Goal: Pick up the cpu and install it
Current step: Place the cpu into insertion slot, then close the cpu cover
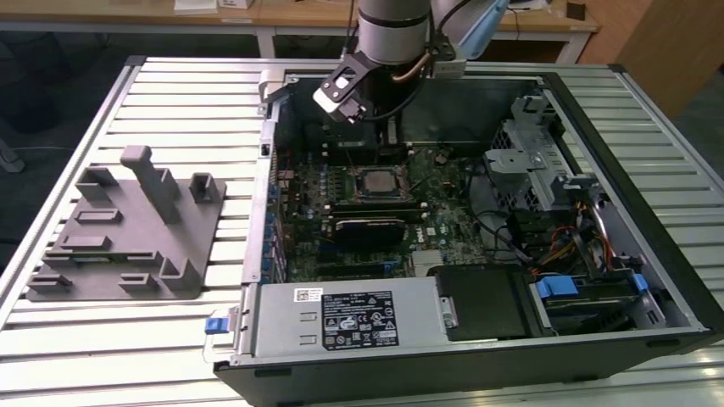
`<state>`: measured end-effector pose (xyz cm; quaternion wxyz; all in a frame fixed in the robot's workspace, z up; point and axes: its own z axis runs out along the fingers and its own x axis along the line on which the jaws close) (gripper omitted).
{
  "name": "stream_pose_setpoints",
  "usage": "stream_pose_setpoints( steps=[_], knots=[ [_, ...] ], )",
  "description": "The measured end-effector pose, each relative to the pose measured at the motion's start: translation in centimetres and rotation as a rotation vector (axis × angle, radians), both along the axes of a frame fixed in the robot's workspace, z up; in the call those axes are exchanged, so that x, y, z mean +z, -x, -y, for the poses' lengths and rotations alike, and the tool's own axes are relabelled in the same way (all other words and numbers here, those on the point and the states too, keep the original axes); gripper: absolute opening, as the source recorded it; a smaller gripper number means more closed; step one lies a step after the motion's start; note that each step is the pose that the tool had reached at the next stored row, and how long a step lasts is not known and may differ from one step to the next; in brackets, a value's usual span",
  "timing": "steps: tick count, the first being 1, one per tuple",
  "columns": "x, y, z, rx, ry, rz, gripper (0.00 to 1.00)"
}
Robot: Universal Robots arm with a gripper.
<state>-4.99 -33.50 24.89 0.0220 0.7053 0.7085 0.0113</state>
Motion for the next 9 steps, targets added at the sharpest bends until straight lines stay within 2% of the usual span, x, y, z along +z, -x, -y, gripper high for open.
stream_pose_setpoints(
  steps=[2,9],
  knots=[
    [0.25,0.0,0.0,0.0,0.0001,-0.0001,0.11],
    [0.37,0.0,0.0,0.0,0.0,0.0,0.11]
  ],
)
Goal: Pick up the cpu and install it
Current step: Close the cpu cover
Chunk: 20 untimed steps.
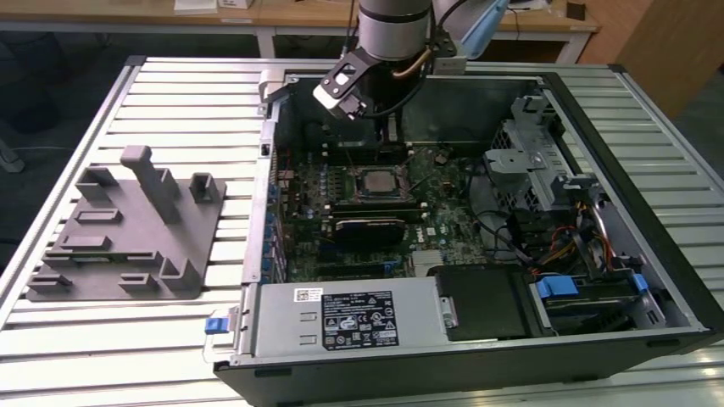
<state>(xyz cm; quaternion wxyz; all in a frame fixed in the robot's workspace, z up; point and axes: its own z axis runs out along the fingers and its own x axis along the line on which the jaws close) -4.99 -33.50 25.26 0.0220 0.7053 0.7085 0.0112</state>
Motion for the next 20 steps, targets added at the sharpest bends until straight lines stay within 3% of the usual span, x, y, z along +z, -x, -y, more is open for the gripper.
stream_pose_setpoints(
  steps=[20],
  knots=[
    [1.63,0.0,0.0,0.0,0.0,0.0,0.11]
  ],
)
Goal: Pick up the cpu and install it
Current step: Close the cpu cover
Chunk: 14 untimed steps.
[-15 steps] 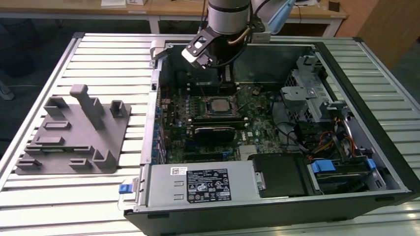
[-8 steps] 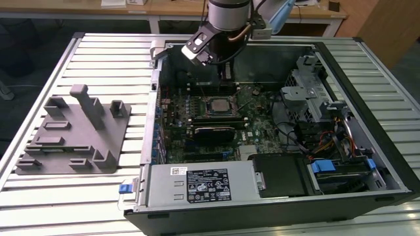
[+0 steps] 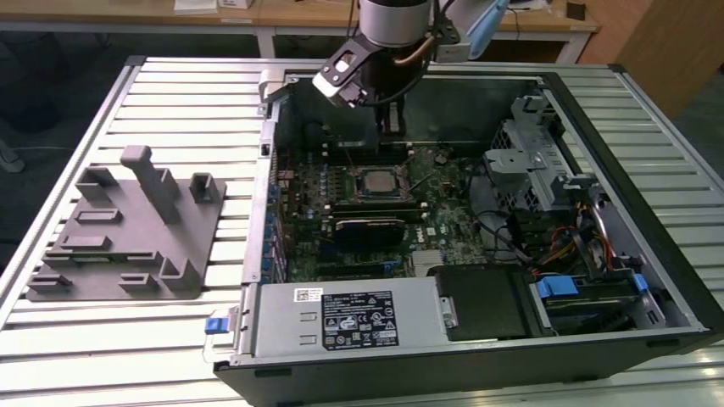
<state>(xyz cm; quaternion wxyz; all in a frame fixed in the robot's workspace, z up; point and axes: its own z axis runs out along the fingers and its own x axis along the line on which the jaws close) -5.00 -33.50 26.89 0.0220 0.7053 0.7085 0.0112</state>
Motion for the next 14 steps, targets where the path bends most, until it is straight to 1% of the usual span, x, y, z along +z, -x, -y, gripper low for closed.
stream_pose_setpoints(
  steps=[3,8,11,14],
  knots=[
    [0.24,0.0,0.0,0.0,0.0,0.0,0.11],
    [0.85,0.0,0.0,0.0,-0.0001,0.0,0.11],
    [0.85,-0.04,0.0,0.0,-0.0001,0.0,0.11],
    [0.86,-0.37,0.0,0.0,0.0001,-0.0001,0.11]
  ],
)
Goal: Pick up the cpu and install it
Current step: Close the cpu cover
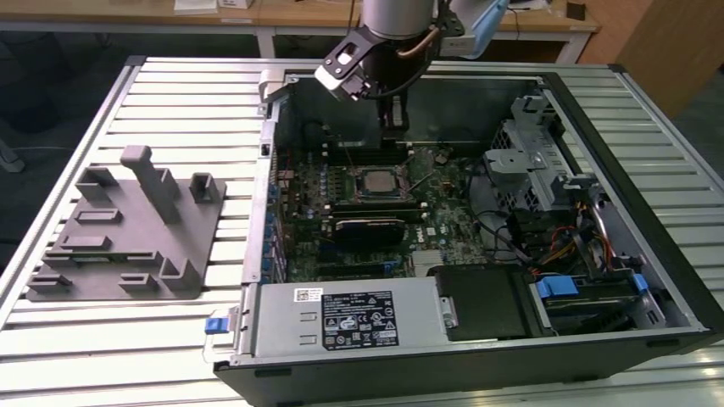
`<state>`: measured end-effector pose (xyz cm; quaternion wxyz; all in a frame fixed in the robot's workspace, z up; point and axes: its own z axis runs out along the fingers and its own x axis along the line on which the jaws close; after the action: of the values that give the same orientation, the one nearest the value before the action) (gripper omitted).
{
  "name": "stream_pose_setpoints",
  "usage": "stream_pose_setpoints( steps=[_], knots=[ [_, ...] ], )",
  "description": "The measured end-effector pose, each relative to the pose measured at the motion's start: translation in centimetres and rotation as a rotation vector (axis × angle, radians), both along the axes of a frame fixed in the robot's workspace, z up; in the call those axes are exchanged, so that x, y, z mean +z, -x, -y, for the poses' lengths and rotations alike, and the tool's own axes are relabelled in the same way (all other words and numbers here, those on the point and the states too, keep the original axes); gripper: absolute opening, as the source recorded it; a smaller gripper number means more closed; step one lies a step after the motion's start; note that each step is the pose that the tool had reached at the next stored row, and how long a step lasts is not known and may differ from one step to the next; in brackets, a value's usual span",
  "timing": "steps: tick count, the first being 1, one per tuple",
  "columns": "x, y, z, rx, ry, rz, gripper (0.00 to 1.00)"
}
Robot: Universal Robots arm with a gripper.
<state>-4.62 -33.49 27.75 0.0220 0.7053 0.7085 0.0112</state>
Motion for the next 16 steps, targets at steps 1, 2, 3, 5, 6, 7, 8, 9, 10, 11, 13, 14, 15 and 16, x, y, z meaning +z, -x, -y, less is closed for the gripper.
stream_pose_setpoints(
  steps=[1,2,3,5,6,7,8,9,10,11,13,14,15,16],
  knots=[
    [-0.01,-0.2,0.0,0.0,-0.0001,0.0001,0.11],
    [-0.01,-0.4,0.0,0.0,-0.0001,0.0001,0.11],
    [0.0,-0.6,0.0,0.0,-0.0001,0.0001,0.11],
    [0.0,-1.1,0.0,0.0,-0.0001,0.0001,0.11],
    [0.0,-1.3,0.0,0.0,-0.0001,0.0001,0.11],
    [0.0,-1.6,0.0,0.0,-0.0001,0.0001,0.11],
    [0.0,-1.8,0.0,0.0,-0.0001,0.0001,0.11],
    [-0.01,-2.1,0.0,0.0,-0.0001,0.0001,0.11],
    [-0.01,-2.3,0.0,0.0,-0.0001,0.0002,0.11],
    [-0.02,-2.4,0.0,0.0,-0.0002,0.0002,0.11],
    [-0.03,-2.5,-0.01,0.0,-0.0003,0.0002,0.11],
    [-0.04,-2.7,-0.01,0.0,-0.0003,0.0002,0.11],
    [-0.07,-3.0,-0.01,0.0,-0.0004,0.0001,0.11],
    [-0.09,-3.1,-0.01,0.0,-0.0004,0.0001,0.11]
  ],
)
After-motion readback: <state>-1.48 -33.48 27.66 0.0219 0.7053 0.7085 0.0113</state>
